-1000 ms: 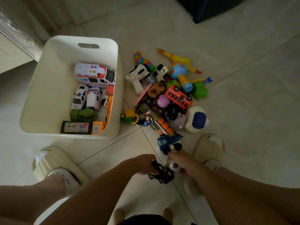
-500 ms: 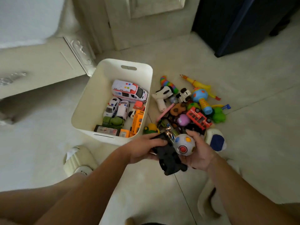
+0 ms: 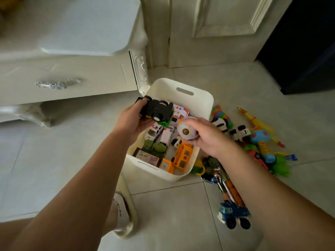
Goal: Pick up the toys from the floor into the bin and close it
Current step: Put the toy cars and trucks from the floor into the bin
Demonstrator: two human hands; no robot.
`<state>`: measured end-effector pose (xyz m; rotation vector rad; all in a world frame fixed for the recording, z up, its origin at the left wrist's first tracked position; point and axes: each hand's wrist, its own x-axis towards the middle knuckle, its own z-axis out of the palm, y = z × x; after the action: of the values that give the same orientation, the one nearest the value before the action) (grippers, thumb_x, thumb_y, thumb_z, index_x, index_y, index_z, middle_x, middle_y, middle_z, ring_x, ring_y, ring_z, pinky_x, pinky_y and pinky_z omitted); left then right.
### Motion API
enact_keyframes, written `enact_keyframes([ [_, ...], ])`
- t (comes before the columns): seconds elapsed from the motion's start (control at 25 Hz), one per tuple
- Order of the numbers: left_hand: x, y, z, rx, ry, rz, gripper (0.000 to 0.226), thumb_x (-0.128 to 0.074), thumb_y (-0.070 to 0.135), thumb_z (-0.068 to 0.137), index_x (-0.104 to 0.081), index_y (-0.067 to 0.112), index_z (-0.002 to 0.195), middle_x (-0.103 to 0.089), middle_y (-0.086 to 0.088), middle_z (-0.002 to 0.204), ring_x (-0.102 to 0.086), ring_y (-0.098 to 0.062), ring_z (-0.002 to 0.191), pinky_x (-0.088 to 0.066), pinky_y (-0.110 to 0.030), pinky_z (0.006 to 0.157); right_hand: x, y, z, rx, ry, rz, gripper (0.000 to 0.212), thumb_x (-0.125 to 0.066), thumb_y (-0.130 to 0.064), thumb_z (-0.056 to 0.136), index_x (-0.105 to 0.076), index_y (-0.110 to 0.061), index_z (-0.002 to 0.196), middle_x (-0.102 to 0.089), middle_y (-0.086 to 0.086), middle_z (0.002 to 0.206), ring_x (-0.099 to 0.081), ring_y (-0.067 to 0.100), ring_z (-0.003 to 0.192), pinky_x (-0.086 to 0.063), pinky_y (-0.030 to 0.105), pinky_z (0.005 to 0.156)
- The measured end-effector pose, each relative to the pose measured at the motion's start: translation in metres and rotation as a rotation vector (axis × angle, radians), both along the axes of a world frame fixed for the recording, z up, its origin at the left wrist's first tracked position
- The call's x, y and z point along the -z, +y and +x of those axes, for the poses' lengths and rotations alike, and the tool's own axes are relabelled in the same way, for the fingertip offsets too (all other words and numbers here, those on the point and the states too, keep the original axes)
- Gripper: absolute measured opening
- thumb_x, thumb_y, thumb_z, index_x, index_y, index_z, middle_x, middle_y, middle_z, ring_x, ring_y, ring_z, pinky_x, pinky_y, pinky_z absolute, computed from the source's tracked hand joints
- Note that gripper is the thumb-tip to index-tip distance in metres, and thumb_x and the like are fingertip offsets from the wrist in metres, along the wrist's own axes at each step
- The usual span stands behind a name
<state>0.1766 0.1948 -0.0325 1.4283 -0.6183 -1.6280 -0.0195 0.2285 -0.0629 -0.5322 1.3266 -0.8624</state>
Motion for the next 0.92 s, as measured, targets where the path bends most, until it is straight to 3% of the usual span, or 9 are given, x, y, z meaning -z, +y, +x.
enact_keyframes([
  [0.12, 0.031, -0.009, 0.009, -0.146, 0.013, 0.065, 0.014, -0.060, 0.022, 0.093, -0.057, 0.010, 0.099, -0.063, -0.013, 0.097, -0.069, -0.021, 0.080, -0.062, -0.032, 0.070, 0.027, -0.034, 0.030, -0.334, 0.580, 0.067, 0.066, -0.070, -0.030, 0.084, -0.039, -0.019, 0.141, -0.050, 0.003, 0.135, -0.055, 0.024, 0.112, -0.054, 0.036, 0.079],
  [0.2, 0.053, -0.016, 0.008, -0.150, 0.020, 0.167, 0.013, -0.063, 0.019, 0.091, -0.056, 0.009, 0.098, -0.064, -0.015, 0.100, -0.069, -0.025, 0.086, -0.062, -0.037, 0.074, 0.052, -0.056, 0.039, -0.375, 0.734, 0.163, 0.069, -0.068, -0.035, 0.086, -0.034, -0.017, 0.144, -0.048, 0.008, 0.138, -0.054, 0.030, 0.115, -0.055, 0.040, 0.084],
  [0.28, 0.075, -0.025, 0.004, -0.163, 0.023, 0.292, 0.012, -0.065, 0.014, 0.089, -0.055, 0.010, 0.093, -0.063, -0.015, 0.101, -0.067, -0.028, 0.091, -0.061, -0.040, 0.076, 0.077, -0.076, 0.035, -0.256, 0.773, 0.292, 0.066, -0.066, -0.035, 0.087, -0.036, -0.016, 0.143, -0.052, 0.012, 0.132, -0.058, 0.029, 0.102, -0.057, 0.040, 0.077],
  [0.36, 0.099, -0.033, -0.001, -0.117, 0.019, 0.383, 0.014, -0.060, 0.010, 0.090, -0.057, 0.005, 0.103, -0.062, -0.017, 0.111, -0.064, -0.028, 0.095, -0.060, -0.040, 0.075, 0.095, -0.086, 0.027, -0.240, 0.936, 0.314, 0.061, -0.066, -0.032, 0.084, -0.041, -0.020, 0.139, -0.055, 0.010, 0.124, -0.059, 0.026, 0.091, -0.055, 0.037, 0.071],
  [0.48, 0.126, -0.045, -0.011, -0.035, -0.011, 0.477, 0.033, -0.054, 0.012, 0.093, -0.054, 0.005, 0.125, -0.061, -0.016, 0.121, -0.062, -0.026, 0.094, -0.059, -0.037, 0.073, 0.109, -0.097, 0.007, -0.466, 1.325, 0.127, 0.057, -0.066, -0.021, 0.084, -0.042, -0.026, 0.136, -0.042, 0.010, 0.130, -0.055, 0.032, 0.105, -0.053, 0.043, 0.086],
  [0.64, 0.130, -0.049, -0.028, -0.045, 0.040, 0.651, 0.010, -0.061, 0.011, 0.091, -0.051, 0.010, 0.093, -0.062, -0.015, 0.102, -0.064, -0.029, 0.100, -0.056, -0.041, 0.081, 0.105, -0.113, -0.005, -0.674, 1.660, -0.081, 0.045, -0.052, -0.011, 0.090, -0.048, -0.018, 0.134, -0.042, 0.014, 0.128, -0.044, 0.036, 0.117, -0.043, 0.044, 0.099],
  [0.8, 0.140, -0.048, -0.039, 0.065, 0.019, 0.668, 0.014, -0.061, 0.007, 0.090, -0.048, 0.012, 0.086, -0.062, -0.017, 0.114, -0.064, -0.030, 0.103, -0.057, -0.040, 0.080, 0.101, -0.114, -0.004, -0.608, 1.794, -0.069, 0.026, -0.047, -0.010, 0.092, -0.059, -0.010, 0.115, -0.046, 0.015, 0.122, -0.043, 0.033, 0.113, -0.038, 0.040, 0.096],
  [0.88, 0.146, -0.049, -0.044, 0.158, -0.016, 0.634, 0.009, -0.058, 0.006, 0.091, -0.055, 0.012, 0.098, -0.060, -0.017, 0.121, -0.062, -0.028, 0.105, -0.057, -0.039, 0.081, 0.102, -0.109, 0.002, -0.476, 1.650, -0.122, 0.027, -0.051, -0.013, 0.092, -0.058, -0.011, 0.118, -0.046, 0.012, 0.123, -0.046, 0.031, 0.112, -0.043, 0.037, 0.090],
  [0.92, 0.151, -0.049, -0.047, 0.218, -0.039, 0.603, 0.019, -0.055, 0.006, 0.093, -0.058, 0.012, 0.110, -0.058, -0.016, 0.126, -0.060, -0.027, 0.107, -0.056, -0.039, 0.083, 0.106, -0.106, 0.007, -0.433, 1.469, -0.093, 0.033, -0.053, -0.017, 0.093, -0.056, -0.013, 0.126, -0.047, 0.011, 0.127, -0.050, 0.029, 0.113, -0.044, 0.034, 0.088],
])
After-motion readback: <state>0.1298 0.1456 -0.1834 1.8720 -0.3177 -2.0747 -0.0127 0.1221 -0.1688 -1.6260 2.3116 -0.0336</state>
